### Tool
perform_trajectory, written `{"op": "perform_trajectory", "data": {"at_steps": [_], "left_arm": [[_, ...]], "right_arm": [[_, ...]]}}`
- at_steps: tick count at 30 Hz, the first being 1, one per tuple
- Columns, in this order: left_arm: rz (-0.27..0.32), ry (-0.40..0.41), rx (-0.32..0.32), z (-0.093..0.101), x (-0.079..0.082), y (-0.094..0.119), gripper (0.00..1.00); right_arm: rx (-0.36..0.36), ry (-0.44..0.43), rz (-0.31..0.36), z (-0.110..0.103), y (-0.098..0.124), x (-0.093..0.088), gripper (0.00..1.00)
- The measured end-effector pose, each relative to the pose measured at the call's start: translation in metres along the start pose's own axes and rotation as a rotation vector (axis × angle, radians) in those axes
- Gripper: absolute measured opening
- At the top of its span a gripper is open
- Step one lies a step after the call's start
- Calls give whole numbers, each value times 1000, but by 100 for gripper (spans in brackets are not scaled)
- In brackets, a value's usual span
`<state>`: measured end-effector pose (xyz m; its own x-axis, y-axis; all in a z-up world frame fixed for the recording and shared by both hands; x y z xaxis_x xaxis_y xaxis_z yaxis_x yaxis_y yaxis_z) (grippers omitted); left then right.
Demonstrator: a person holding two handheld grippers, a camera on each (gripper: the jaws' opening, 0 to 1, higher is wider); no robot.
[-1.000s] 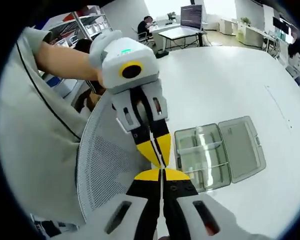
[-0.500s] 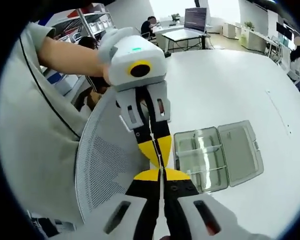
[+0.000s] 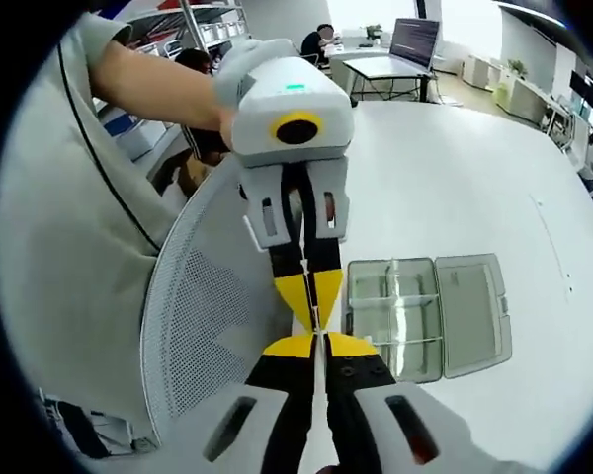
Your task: Insert the divider into the dual guide fixture by aligning both edges with the guide slots and pushing it downward to the bottom, including one-sided entry, uneven engagement, binding, and posture correction.
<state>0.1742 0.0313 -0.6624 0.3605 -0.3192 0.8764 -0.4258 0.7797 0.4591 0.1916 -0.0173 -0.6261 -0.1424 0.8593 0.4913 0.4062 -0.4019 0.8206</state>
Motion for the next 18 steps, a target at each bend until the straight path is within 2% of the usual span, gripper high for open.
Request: {"op": "perform_trajectory", "data": {"at_steps": [4,7,18], "left_arm": [[-8,-13,-7,1,-2,-1,0],[-12,-6,1,-1,-3,-1,0],[-11,19,67,-11,-1,0,3]], "right_arm": [[13,27,-35,-3,-3,-1,0],[11,-20,-43,0,-4,0,0],[-7,-58,-53,9,2,5,0]]}}
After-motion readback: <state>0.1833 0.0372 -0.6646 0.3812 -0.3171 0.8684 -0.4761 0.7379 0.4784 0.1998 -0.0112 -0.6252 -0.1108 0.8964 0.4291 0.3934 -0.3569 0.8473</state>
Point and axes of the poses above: the point that each gripper's makers call its tool centre point, and the gripper's own axes: y roughly backward along the fingers, z roughly to its right, x roughly out of its top, the point moved 4 cm from there along y, roughly backward along the fingers, and after that the axes turned 9 degrees about x, right-handed, at the moved point
